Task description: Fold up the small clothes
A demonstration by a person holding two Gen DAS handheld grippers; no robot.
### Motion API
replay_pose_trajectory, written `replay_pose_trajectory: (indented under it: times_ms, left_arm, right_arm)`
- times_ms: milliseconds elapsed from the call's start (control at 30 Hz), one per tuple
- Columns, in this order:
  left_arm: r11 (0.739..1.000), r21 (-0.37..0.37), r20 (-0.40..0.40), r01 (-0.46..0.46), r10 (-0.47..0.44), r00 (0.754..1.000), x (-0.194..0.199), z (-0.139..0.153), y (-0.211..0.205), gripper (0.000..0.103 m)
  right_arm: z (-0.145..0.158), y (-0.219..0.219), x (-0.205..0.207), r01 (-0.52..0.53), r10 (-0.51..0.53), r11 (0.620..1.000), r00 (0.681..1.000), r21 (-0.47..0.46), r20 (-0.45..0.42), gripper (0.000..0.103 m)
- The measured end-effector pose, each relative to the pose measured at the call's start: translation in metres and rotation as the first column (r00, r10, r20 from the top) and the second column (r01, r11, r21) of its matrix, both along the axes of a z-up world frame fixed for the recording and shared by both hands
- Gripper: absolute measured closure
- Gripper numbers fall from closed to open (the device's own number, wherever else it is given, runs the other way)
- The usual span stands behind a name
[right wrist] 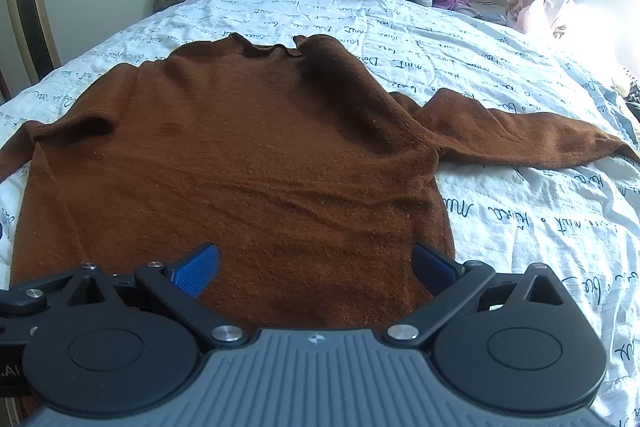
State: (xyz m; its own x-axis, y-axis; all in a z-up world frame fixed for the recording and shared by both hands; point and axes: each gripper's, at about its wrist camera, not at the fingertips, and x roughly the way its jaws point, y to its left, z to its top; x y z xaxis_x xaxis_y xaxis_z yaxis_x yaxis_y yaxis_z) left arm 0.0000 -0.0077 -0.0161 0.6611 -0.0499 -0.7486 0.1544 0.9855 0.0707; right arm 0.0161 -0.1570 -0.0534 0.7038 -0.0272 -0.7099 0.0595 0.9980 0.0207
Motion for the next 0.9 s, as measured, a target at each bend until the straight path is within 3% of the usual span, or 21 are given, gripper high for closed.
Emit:
replay_pose_trajectory:
  times_ms: [633, 767, 900]
  left_arm:
    - [1.000, 0.001, -0.002, 0.005, -0.005, 1.000, 0.001, -0.002, -0.002, 0.000]
    - [0.995, -0.100, 0.005, 0.014, -0.013, 1.000, 0.005, -0.004, 0.003, 0.000]
    - [0.983, -0.178, 0.025, 0.044, -0.040, 0.999, 0.011, -0.008, 0.007, 0.000]
  right_arm:
    - [-0.002, -0.002, 0.000, 0.003, -0.003, 1.000, 1.000, 0.003, -0.005, 0.000]
    - [-0.003, -0.007, 0.000, 0.004, -0.004, 0.999, 1.000, 0.044, 0.009, 0.000]
    - [0.003, -0.033, -0.006, -0.009, -0.004, 0.992, 0.995, 0.125, 0.097, 0.000]
